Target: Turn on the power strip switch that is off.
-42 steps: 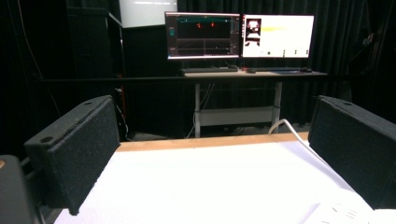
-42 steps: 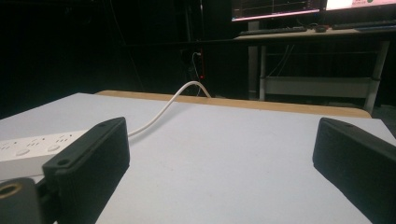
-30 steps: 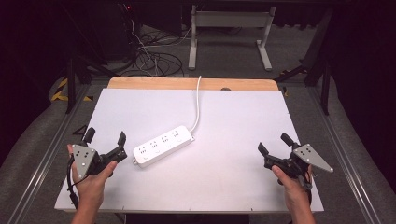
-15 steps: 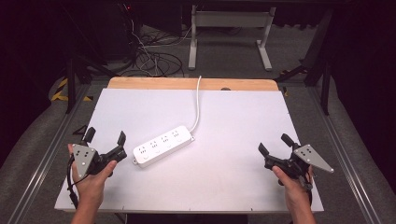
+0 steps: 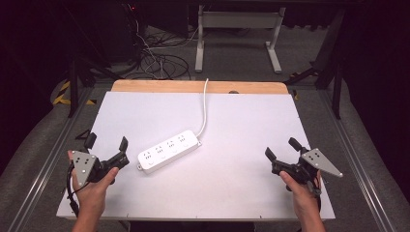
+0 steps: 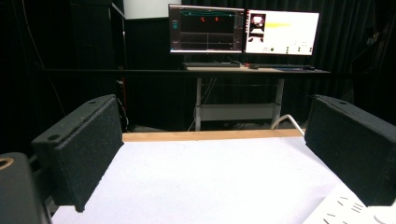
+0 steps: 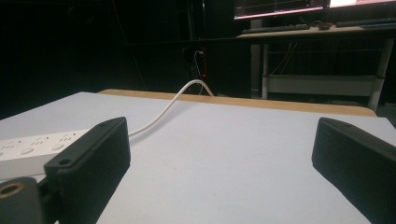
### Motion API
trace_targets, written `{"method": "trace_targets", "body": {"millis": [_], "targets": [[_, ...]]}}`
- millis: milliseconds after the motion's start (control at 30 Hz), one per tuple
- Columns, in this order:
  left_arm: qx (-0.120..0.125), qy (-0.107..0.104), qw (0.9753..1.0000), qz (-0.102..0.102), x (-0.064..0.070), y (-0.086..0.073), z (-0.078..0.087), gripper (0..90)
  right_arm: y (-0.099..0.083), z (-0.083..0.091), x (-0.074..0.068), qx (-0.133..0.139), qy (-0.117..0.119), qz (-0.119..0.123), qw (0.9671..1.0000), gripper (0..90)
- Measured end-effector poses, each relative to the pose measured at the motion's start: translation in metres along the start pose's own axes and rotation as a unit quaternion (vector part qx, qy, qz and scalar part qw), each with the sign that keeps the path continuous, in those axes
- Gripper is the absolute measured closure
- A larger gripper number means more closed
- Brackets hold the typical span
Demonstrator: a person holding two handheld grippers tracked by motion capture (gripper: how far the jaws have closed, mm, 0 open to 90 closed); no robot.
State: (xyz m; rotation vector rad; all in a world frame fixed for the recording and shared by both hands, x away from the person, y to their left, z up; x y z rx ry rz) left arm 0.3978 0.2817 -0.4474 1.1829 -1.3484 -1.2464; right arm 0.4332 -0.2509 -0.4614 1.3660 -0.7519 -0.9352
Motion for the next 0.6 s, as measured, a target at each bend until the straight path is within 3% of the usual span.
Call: {"method": "trace_targets", "body": {"millis": [600], "targets": [[-0.001, 0.003, 1.0000, 0.002, -0.0026, -0.0008, 0.0001, 5.1, -0.0006, -0.0017, -0.0003, -0.003, 0.003, 0.000, 1.0000, 4.8]]}}
Point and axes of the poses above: each handheld gripper's, and its own axes: z roughly backward along the jaws, y roughly out of its top, x roughly to its right, the point moved 2 cm from there along -z, roughly forward along the jaws
